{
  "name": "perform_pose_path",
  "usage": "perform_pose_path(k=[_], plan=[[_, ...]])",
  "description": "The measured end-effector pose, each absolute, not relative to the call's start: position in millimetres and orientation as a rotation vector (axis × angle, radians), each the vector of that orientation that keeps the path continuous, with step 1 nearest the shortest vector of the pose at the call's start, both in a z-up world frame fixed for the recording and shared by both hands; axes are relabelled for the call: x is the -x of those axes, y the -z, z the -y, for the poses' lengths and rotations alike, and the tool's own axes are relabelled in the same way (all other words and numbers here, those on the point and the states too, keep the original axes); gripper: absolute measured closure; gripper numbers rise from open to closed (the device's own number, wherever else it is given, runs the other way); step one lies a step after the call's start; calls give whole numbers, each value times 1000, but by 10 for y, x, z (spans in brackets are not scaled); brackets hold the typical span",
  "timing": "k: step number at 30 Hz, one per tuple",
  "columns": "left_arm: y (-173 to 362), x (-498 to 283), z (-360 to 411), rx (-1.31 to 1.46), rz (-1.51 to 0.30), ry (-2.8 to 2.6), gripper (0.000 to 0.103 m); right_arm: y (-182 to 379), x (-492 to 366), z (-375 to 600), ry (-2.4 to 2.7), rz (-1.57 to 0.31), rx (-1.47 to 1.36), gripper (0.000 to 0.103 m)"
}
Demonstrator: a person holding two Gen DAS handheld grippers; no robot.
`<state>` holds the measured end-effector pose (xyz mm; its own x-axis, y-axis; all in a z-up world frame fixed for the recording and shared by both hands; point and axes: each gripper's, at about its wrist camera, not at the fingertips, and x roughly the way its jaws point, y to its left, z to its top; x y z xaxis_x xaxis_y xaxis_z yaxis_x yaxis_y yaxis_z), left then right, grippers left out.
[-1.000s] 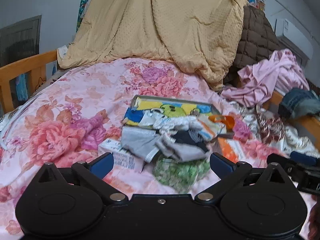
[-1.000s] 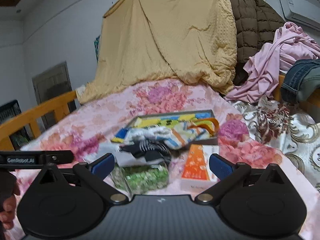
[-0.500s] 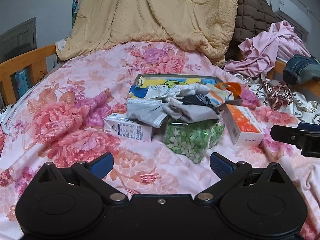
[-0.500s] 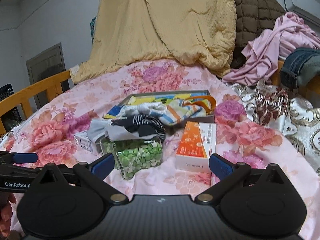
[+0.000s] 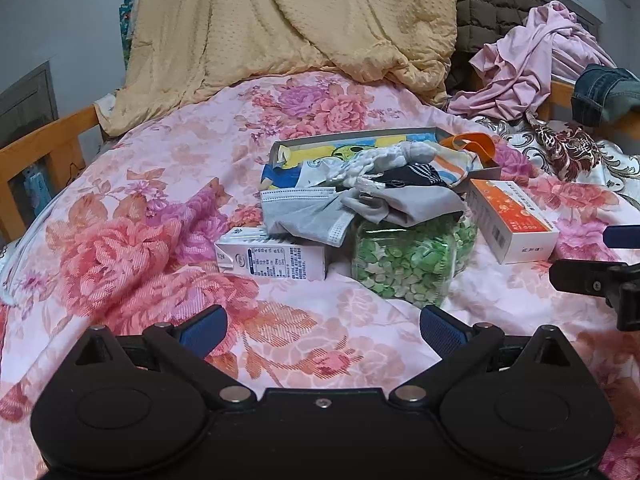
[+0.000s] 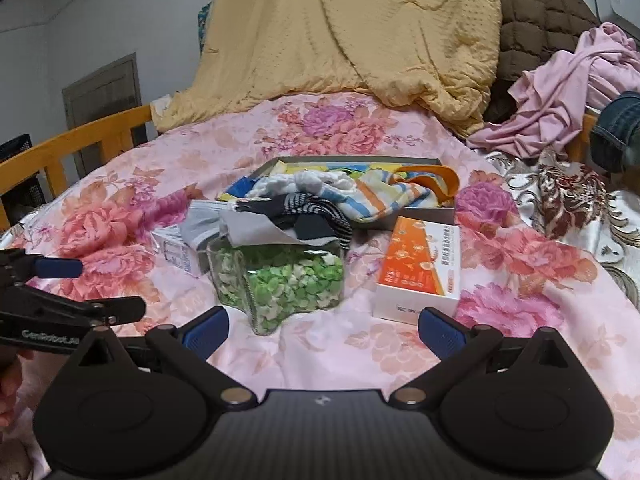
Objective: Organize soft objects
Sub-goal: 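Open both grippers and move both tools back over the pile, then grasp the grey face mask with left while right grasps the grey cloth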
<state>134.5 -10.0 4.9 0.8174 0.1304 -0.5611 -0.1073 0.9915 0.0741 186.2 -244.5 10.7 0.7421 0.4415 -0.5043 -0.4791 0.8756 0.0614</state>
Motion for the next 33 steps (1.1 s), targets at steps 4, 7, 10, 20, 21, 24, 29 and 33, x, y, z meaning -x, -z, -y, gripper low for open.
perform_pose_path(k=[4, 7, 10, 20, 21, 24, 29, 33], plan=[[-19, -1416, 21, -21, -603, -122, 1, -86, -1878, 2385, -513, -484, 89, 0], [5, -1512, -49, 8, -622, -100, 1, -68, -1860, 2310, -516, -414, 144, 0], [10, -1606, -108, 17, -628, -81, 1, -33, -1849, 2223, -530, -368, 193, 0], [22, -1893, -334, -60, -639, -51, 1, 100, -2060, 2037, -554, -324, 185, 0], [23, -1914, -359, -61, -644, -46, 1, 104, -2099, 2010, -563, -319, 183, 0], [26, -1977, -408, -58, -645, -22, 1, 117, -2185, 1957, -594, -302, 173, 1], [-1, -2116, -444, -92, -615, -8, 1, 132, -2255, 1873, -584, -267, 209, 11], [-41, -2258, -453, -94, -609, 10, 1, 152, -2327, 1852, -602, -273, 200, 11]])
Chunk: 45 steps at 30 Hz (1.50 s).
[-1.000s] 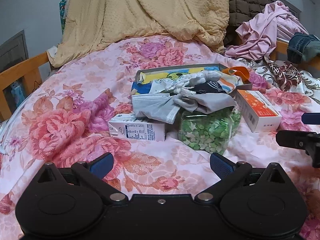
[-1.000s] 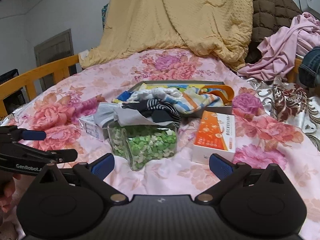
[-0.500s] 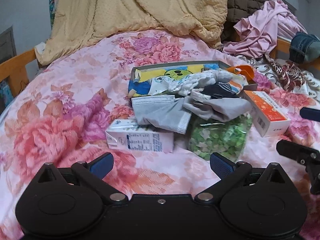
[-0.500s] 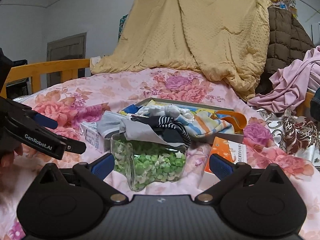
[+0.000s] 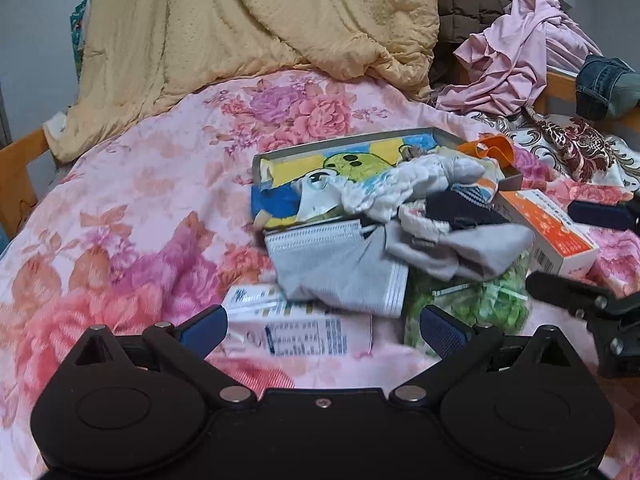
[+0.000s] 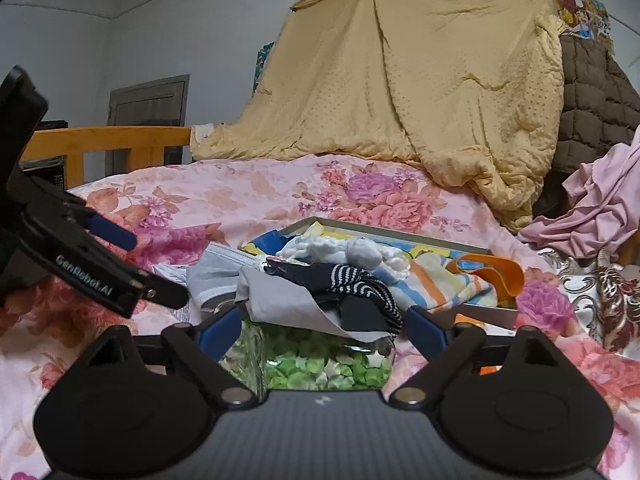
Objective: Organize soft objects
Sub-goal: 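Grasp the grey face mask with left while right grasps the grey cloth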
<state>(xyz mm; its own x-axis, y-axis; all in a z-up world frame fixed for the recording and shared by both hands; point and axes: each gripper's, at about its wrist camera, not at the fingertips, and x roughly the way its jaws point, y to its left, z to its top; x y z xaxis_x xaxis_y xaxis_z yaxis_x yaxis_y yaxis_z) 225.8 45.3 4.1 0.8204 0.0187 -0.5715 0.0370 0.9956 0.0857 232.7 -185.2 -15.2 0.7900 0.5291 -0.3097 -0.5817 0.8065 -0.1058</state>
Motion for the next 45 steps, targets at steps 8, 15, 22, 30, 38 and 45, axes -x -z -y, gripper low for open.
perform_pose_path(k=[8, 15, 22, 30, 38, 45], plan=[[-35, -2528, -403, -129, -614, 56, 1, 194, -2397, 1798, -654, -292, 191, 31], [11, -2726, -612, 31, -662, 99, 9, 209, -2416, 1774, -675, -294, 190, 36], [84, -2865, -659, 73, -730, 96, 29, 225, -2482, 1764, -702, -343, 159, 44], [116, -2825, -541, 29, -720, 90, 45, 226, -2536, 1744, -717, -363, 143, 56], [100, -2858, -425, -20, -741, 62, 73, 198, -2543, 1741, -721, -370, 138, 89], [59, -2797, -282, -31, -742, 36, 90, 161, -2503, 1723, -730, -380, 149, 96]])
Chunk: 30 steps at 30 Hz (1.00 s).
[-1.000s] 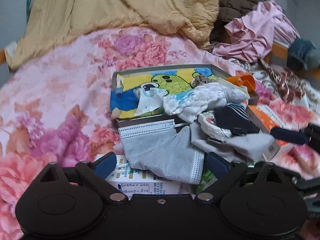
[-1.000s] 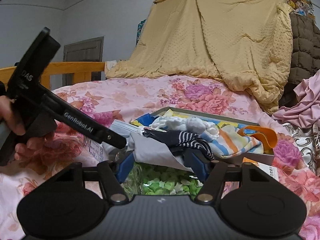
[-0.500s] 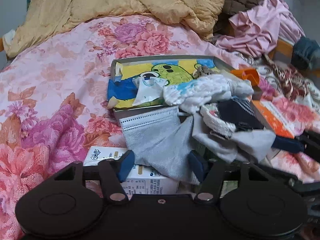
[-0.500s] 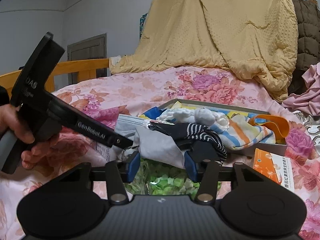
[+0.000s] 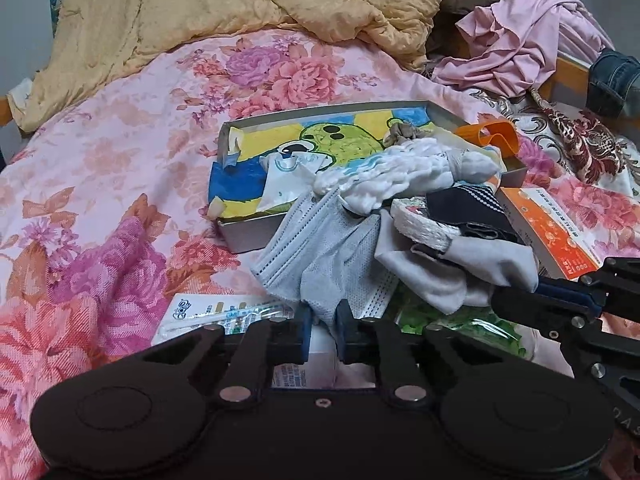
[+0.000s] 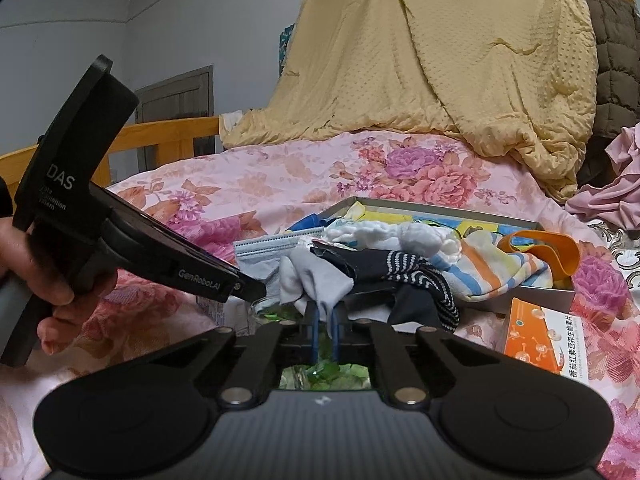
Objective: Organize soft objects
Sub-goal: 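Grasp the grey face mask with left while right grasps the grey cloth, then carry the grey mask into the tray with left while right lifts the grey cloth toward it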
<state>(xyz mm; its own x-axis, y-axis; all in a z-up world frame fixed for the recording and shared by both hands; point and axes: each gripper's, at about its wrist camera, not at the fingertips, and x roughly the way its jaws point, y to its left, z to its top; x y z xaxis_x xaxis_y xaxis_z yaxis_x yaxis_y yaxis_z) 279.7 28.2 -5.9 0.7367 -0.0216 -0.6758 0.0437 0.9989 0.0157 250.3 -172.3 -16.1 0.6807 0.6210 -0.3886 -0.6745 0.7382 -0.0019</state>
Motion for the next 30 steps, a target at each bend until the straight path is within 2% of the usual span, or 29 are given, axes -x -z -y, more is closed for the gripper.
perform_pose_path(k=[8, 30], plan=[[-102, -2617, -167, -13, -742, -21, 95, -36, -2395, 1833, -739, -337, 116, 98], [-685, -2018, 54, 57, -710, -66, 96, -639, -2102, 2405, -744, -220, -57, 98]])
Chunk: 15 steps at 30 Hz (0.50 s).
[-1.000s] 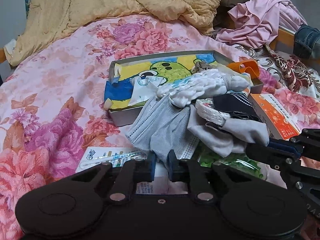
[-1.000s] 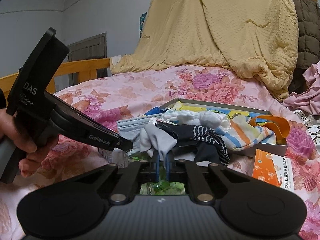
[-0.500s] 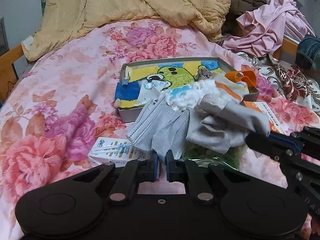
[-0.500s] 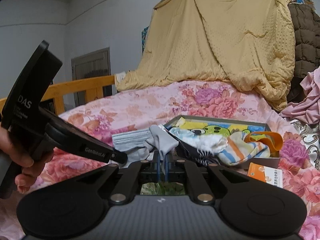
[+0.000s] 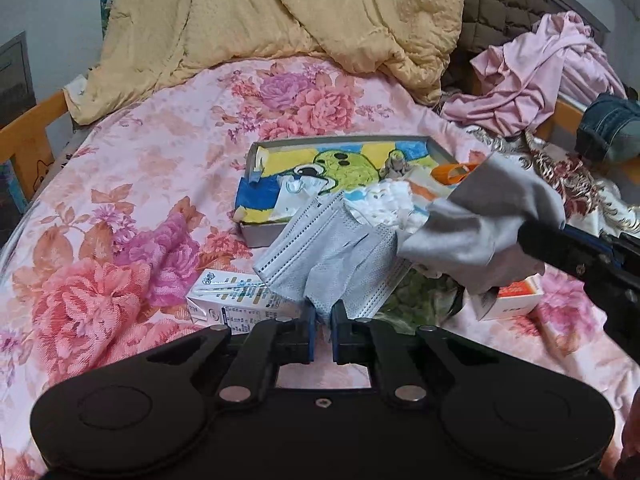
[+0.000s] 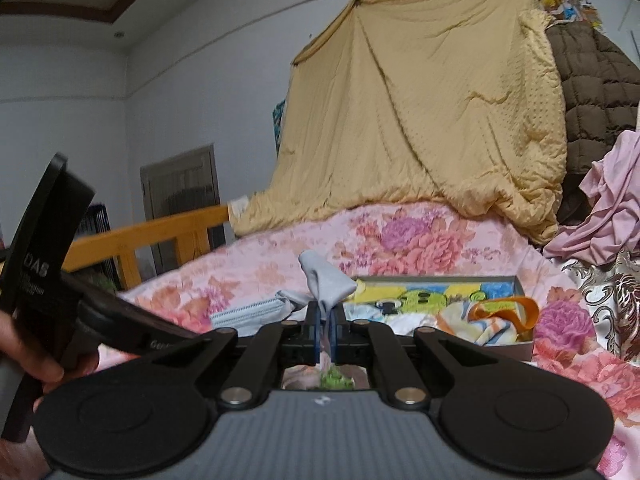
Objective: Organize soft objects
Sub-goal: 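Carry the grey mask into the tray with left while right lifts the grey cloth toward it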
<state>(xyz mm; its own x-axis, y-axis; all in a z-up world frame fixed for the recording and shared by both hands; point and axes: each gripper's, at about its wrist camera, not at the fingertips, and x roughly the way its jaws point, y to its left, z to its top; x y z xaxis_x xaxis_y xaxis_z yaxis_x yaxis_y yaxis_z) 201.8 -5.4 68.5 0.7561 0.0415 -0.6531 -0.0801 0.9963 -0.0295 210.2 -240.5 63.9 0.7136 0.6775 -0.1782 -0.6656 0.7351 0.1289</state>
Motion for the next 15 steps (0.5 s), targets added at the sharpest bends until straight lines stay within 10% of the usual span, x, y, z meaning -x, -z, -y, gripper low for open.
perform_pose_path(k=[15], plan=[[-1056, -2020, 148, 107, -616, -82, 96, -920, -2281, 2842, -725, -150, -203, 98]])
